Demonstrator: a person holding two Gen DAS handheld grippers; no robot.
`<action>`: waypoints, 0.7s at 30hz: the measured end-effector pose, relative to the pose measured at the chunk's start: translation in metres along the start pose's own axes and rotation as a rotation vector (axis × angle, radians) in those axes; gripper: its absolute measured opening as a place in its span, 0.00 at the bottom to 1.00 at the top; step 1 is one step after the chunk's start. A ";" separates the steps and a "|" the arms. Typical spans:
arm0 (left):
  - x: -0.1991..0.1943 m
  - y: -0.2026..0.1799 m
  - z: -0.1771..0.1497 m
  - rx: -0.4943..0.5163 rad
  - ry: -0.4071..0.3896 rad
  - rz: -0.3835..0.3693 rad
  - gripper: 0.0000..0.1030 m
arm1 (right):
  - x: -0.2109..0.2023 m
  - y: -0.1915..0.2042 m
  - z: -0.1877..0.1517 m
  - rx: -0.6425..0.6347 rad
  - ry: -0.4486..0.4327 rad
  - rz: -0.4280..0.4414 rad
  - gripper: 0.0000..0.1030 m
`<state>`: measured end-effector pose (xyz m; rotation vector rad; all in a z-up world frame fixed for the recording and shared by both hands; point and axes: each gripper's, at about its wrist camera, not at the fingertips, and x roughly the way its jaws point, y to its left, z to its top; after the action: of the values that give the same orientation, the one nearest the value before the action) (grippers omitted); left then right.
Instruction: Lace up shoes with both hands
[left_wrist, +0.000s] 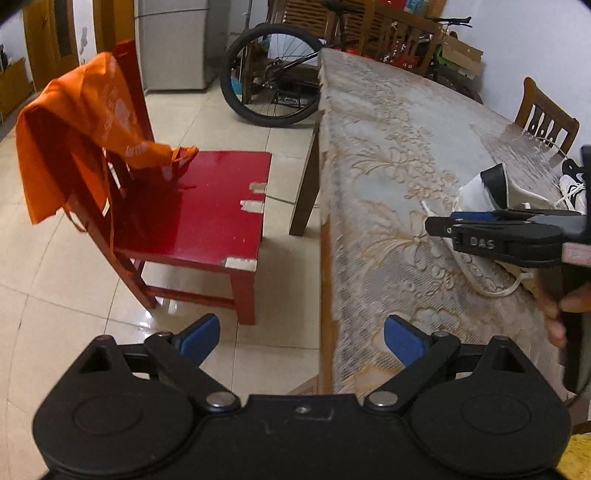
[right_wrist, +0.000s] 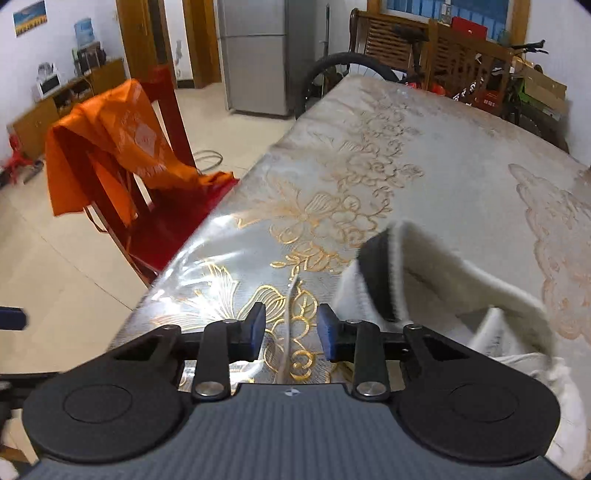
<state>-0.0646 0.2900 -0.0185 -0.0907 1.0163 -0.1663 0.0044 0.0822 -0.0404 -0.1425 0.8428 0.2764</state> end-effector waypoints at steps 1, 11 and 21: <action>0.000 0.003 0.001 -0.005 0.004 -0.001 0.92 | 0.002 0.004 -0.002 -0.026 -0.004 -0.019 0.32; 0.016 -0.010 0.052 0.060 -0.015 -0.117 0.92 | -0.058 -0.013 -0.019 0.101 -0.109 0.114 0.00; 0.044 -0.145 0.137 0.575 -0.144 -0.207 0.92 | -0.180 -0.096 -0.088 0.538 -0.349 -0.165 0.00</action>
<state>0.0609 0.1392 0.0382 0.3127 0.7827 -0.6253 -0.1443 -0.0636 0.0387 0.3305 0.5303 -0.0858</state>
